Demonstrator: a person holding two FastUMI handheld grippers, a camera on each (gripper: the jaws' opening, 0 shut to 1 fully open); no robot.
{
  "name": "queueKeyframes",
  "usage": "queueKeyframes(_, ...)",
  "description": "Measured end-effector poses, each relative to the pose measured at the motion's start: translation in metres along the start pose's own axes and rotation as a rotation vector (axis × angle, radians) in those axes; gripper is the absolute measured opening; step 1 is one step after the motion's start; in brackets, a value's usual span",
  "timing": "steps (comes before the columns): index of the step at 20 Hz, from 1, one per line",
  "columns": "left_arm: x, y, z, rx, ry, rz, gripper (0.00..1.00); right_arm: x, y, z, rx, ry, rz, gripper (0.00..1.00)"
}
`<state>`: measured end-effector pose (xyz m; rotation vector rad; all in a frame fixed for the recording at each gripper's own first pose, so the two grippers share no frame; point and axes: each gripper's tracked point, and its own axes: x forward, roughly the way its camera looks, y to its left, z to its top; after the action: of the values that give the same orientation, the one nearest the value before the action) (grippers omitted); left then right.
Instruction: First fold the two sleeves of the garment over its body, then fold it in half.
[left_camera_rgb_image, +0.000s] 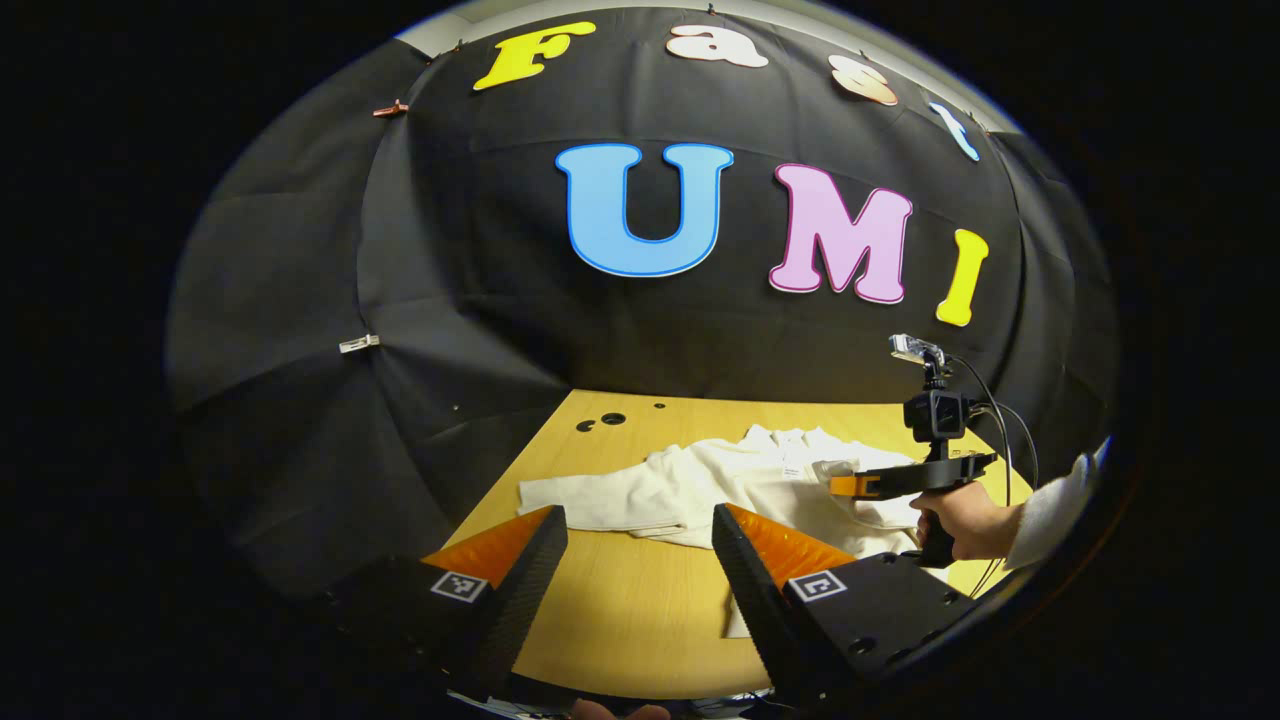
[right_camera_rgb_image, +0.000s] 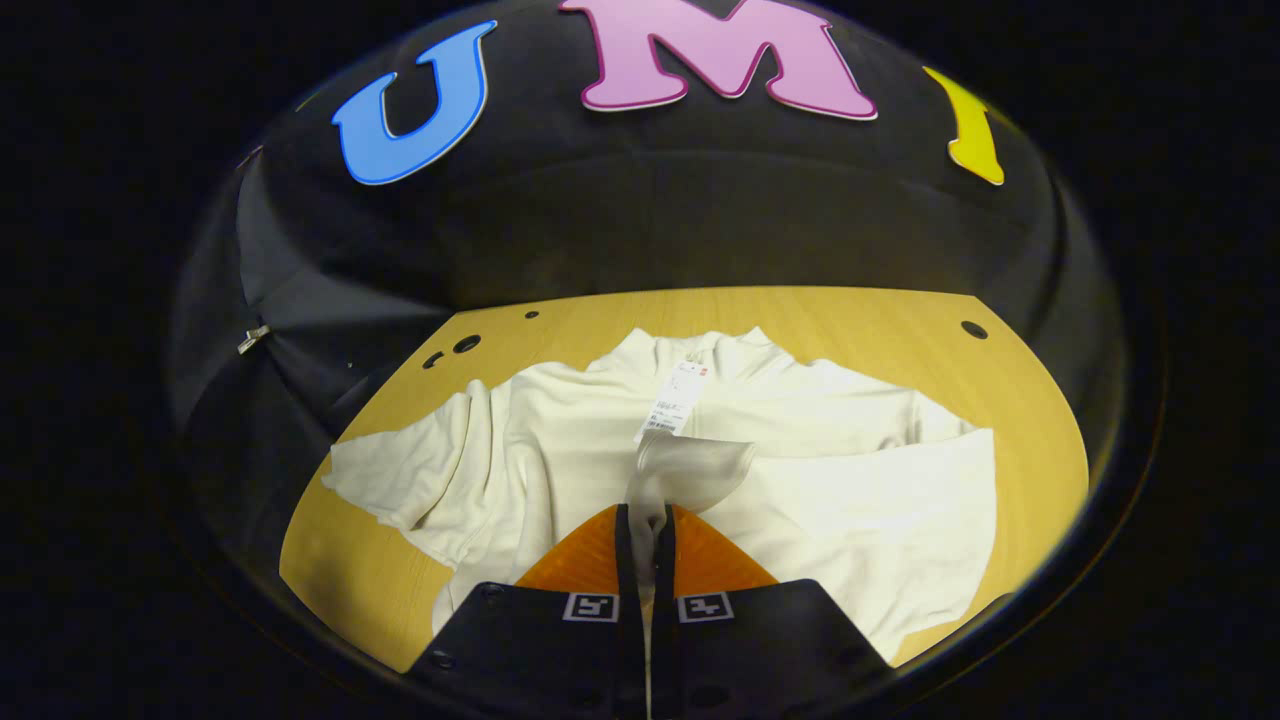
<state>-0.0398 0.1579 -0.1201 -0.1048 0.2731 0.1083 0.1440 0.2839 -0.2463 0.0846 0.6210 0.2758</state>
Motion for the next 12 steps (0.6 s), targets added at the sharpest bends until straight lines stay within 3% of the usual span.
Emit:
queueKeyframes(5,0.01,0.015,-0.009,0.002,0.026,0.031,0.93,0.027,0.009,-0.033,-0.01,0.089,-0.007,0.07)
queueKeyframes(8,0.02,0.019,-0.008,0.001,0.027,0.039,0.93,0.032,0.011,-0.046,0.011,0.132,-0.001,0.13)
queueKeyframes(9,0.023,0.02,-0.007,-0.002,0.026,0.042,0.93,0.032,0.014,-0.048,0.029,0.139,0.017,0.09)
queueKeyframes(10,0.025,0.02,-0.01,-0.006,0.028,0.046,0.93,0.031,0.018,-0.049,0.043,0.142,0.029,0.24)
queueKeyframes(12,0.03,0.022,-0.014,-0.019,0.033,0.05,0.93,0.029,0.023,-0.046,0.056,0.141,0.058,0.34)
